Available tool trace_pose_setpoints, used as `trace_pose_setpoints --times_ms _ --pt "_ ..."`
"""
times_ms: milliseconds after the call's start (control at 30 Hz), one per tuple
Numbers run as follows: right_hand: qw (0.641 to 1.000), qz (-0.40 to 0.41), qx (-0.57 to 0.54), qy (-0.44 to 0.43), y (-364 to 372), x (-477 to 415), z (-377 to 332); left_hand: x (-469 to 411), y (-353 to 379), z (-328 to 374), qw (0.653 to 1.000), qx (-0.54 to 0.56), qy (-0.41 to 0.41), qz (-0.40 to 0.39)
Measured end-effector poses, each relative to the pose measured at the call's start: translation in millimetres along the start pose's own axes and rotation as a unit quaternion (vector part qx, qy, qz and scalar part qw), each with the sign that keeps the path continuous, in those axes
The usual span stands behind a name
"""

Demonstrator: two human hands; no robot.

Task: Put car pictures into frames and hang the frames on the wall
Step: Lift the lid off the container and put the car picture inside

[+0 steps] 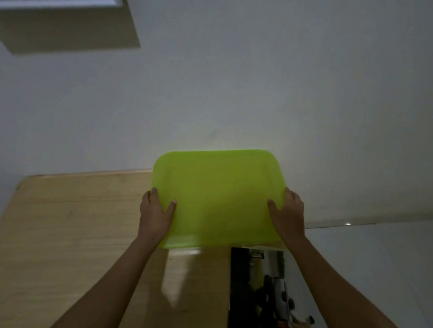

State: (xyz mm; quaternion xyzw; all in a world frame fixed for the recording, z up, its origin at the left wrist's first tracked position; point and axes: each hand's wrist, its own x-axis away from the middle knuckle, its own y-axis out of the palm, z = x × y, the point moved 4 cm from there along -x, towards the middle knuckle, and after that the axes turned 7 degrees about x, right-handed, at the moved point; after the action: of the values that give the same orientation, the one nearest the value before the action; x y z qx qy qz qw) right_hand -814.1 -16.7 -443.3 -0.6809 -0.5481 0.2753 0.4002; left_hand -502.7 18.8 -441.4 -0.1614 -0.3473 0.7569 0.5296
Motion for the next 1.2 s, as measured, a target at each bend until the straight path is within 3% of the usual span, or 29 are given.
trace_pose_setpoints --times_ms 900,1200 --pt "0.993 0.038 -0.11 0.031 -9 3 3 8 -9 8 0.992 0.108 0.027 0.064" --pt "0.988 0.088 -0.123 0.027 -18 43 -36 20 -52 -10 0.984 0.152 0.049 0.08"
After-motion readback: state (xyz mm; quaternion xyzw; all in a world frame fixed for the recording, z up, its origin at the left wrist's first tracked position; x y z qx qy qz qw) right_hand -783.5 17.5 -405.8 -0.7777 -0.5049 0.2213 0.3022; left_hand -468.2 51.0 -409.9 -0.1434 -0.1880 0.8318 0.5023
